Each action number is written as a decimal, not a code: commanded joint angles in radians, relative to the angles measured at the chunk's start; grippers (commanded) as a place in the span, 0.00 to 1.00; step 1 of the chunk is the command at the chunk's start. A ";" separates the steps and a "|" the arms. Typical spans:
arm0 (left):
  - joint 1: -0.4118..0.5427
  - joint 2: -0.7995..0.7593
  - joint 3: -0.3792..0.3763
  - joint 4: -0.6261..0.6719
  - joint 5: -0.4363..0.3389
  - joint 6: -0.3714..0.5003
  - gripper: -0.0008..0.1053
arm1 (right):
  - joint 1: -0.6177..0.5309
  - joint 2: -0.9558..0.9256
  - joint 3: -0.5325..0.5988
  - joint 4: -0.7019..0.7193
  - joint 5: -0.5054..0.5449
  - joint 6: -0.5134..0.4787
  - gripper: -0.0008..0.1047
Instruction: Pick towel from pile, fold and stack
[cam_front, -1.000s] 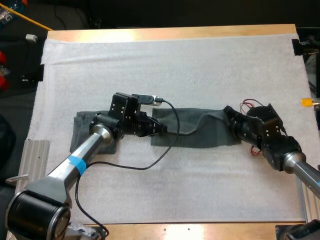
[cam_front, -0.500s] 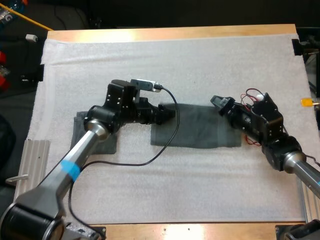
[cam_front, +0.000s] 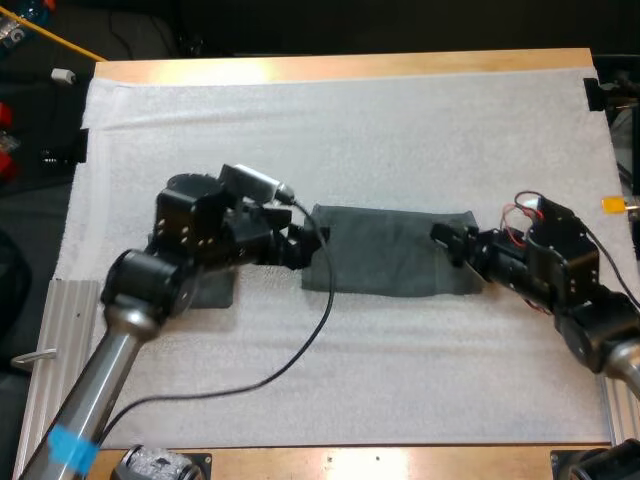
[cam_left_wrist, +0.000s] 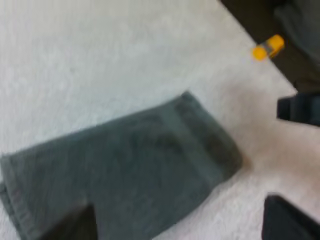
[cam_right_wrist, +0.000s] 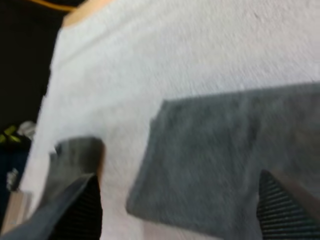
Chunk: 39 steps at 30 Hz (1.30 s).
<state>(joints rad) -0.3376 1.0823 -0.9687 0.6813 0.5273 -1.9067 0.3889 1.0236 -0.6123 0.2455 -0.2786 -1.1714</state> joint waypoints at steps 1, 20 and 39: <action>0.000 -0.042 -0.007 0.032 -0.009 0.005 0.63 | -0.002 -0.032 -0.002 0.061 -0.009 -0.039 0.62; 0.000 -0.331 -0.007 0.365 -0.037 0.069 0.63 | -0.002 -0.272 -0.084 0.511 0.249 -0.067 0.62; 0.000 -0.309 0.009 0.362 -0.037 0.064 0.63 | -0.018 0.084 -0.171 0.470 0.362 -0.168 0.62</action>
<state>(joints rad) -0.3376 0.7735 -0.9593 1.0457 0.4993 -1.8405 0.3758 1.1075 -0.7786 0.7236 0.0793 -1.3279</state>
